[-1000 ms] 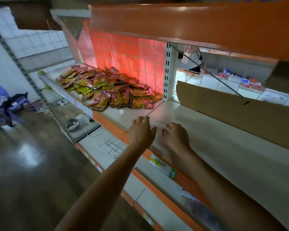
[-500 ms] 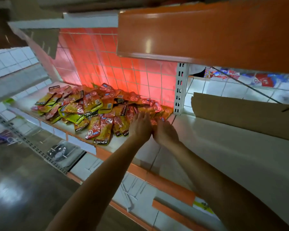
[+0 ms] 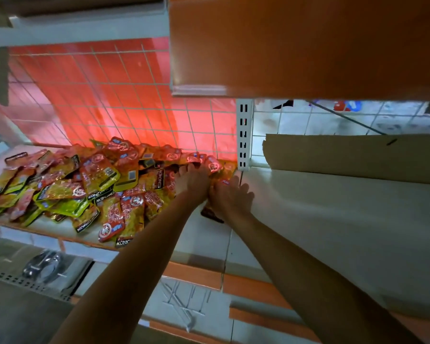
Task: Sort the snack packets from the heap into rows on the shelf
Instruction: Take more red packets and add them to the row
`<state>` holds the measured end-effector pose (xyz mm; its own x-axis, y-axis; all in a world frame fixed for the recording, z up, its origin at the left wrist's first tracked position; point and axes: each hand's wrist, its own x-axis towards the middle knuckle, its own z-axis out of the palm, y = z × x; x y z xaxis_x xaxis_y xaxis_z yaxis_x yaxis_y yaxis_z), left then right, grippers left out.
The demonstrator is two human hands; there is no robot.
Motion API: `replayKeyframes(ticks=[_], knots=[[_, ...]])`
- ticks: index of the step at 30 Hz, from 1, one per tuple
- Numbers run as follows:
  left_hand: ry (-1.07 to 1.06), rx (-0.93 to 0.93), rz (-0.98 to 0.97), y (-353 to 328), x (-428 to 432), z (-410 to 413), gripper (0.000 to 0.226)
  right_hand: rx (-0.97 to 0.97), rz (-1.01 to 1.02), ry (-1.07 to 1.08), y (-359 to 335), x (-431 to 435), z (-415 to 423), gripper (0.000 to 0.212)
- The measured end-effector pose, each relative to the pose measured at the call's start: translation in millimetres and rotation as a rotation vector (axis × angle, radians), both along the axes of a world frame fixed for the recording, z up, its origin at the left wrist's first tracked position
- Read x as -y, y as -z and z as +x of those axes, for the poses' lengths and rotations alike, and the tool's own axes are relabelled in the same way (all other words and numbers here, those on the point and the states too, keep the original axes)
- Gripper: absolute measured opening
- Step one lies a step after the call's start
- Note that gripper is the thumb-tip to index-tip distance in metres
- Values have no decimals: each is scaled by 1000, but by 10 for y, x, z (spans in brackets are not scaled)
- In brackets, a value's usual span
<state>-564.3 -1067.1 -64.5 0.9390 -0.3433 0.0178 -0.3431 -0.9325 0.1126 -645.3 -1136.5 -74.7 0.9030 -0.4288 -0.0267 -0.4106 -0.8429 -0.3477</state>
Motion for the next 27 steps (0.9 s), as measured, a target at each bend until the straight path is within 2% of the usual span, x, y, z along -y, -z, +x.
replayKeyframes(ticks=[2, 4, 7, 9, 15, 19, 22, 24, 27], knots=[[-18, 22, -18, 24, 10, -9, 40, 41, -23, 3, 24, 24, -28, 26], [-21, 21, -70, 18, 27, -26, 50, 82, 21, 13, 31, 64, -57, 29], [9, -9, -24, -11, 53, -69, 66, 63, 157, 74, -19, 169, -86, 58], [18, 15, 34, -31, 75, -109, 65, 24, 196, 154, -48, 255, -110, 66], [-49, 107, 29, 23, 216, -326, 88, 70, 321, 285, -32, 433, -267, 60], [-36, 122, -84, 34, 322, -533, 76, 209, 455, 374, -26, 572, -439, 70], [19, 89, -239, -17, 444, -704, 72, 357, 539, 431, -41, 717, -605, 83], [57, 34, -338, -36, 563, -826, 76, 407, 585, 469, -61, 837, -731, 80], [68, -70, -433, -43, 803, -1038, 76, 454, 633, 478, -87, 1062, -996, 58]])
